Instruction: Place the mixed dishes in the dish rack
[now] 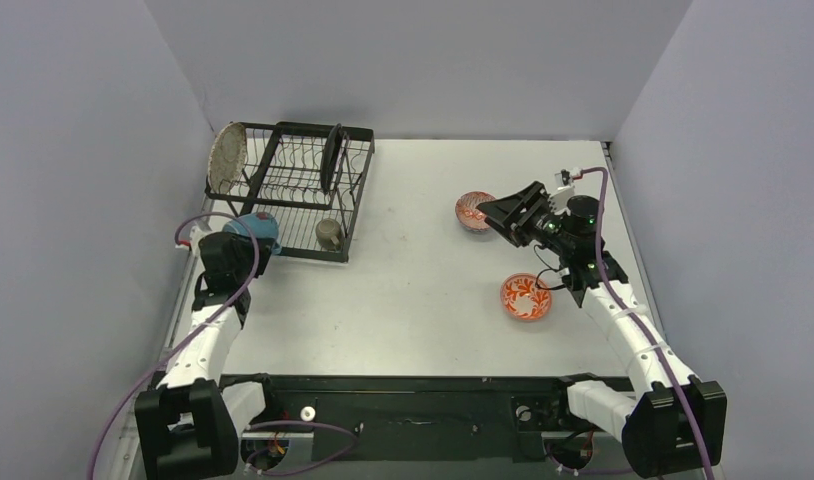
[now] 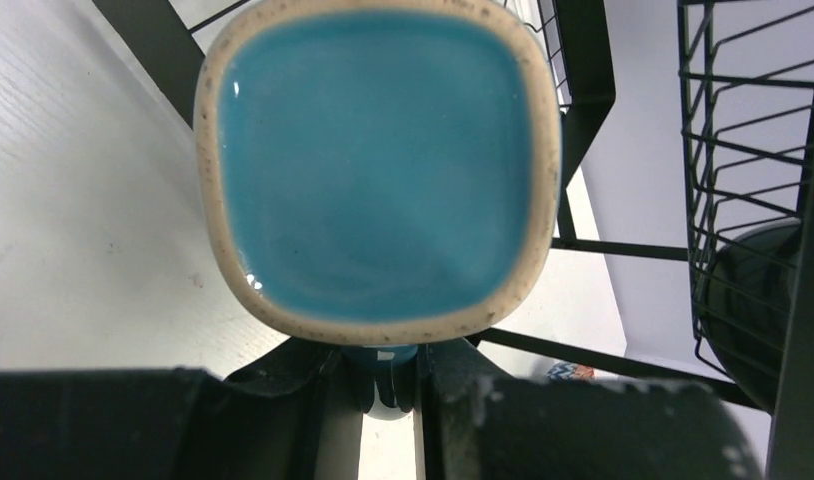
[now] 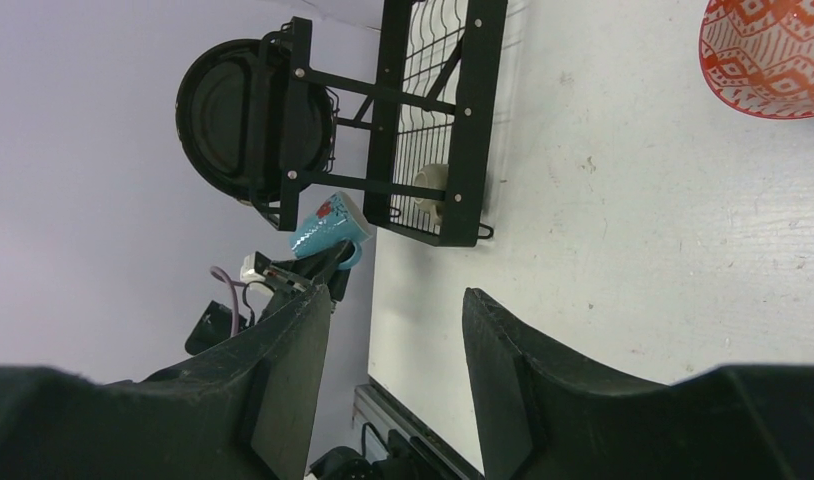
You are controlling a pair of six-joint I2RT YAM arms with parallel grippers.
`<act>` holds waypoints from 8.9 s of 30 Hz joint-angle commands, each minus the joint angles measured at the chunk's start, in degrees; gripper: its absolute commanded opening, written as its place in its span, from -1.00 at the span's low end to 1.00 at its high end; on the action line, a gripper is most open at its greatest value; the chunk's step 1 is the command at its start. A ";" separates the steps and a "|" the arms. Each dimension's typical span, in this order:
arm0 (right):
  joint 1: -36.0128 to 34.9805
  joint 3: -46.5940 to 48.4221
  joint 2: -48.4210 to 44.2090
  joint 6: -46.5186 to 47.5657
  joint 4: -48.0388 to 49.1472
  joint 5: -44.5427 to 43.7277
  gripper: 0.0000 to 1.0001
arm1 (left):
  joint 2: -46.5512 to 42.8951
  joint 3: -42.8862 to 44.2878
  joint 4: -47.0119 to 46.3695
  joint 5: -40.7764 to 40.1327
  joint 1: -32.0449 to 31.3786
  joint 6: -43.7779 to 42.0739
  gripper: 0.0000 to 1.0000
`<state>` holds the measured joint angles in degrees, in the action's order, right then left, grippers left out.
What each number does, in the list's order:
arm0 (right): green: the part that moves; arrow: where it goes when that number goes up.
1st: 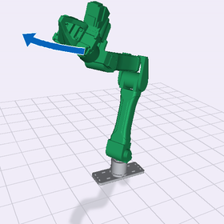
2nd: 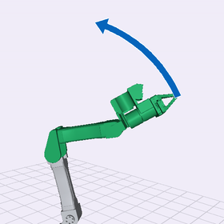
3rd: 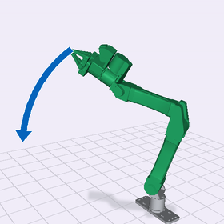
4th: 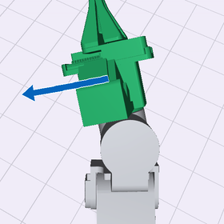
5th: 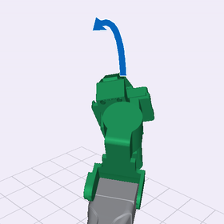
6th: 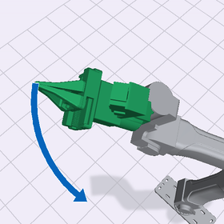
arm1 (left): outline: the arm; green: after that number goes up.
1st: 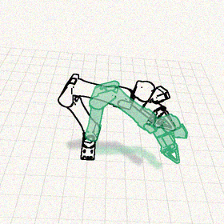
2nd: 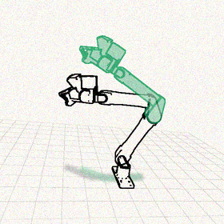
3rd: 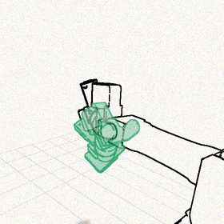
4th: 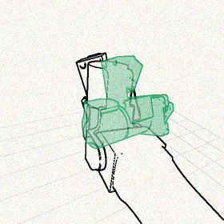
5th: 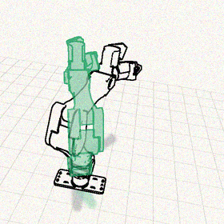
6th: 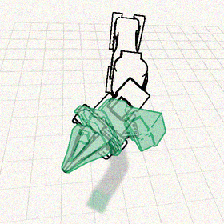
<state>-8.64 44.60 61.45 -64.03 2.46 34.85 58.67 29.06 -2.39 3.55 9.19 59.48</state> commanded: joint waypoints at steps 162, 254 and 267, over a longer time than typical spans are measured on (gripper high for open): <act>-0.49 1.73 -4.05 28.11 -24.36 -28.33 0.19 | 2.39 13.14 3.63 -29.71 -71.47 -37.28 0.93; -19.64 12.21 9.33 40.29 -8.28 -27.44 -1.00 | 36.76 61.85 30.74 -9.34 -51.64 -36.89 0.03; -23.02 15.15 8.44 40.45 -10.43 -29.47 -1.00 | 36.03 62.06 32.17 -9.74 -51.69 -40.06 -0.45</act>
<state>-30.65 56.23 73.36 -23.70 -11.20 6.50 96.53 89.95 29.39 -5.56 -42.30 21.80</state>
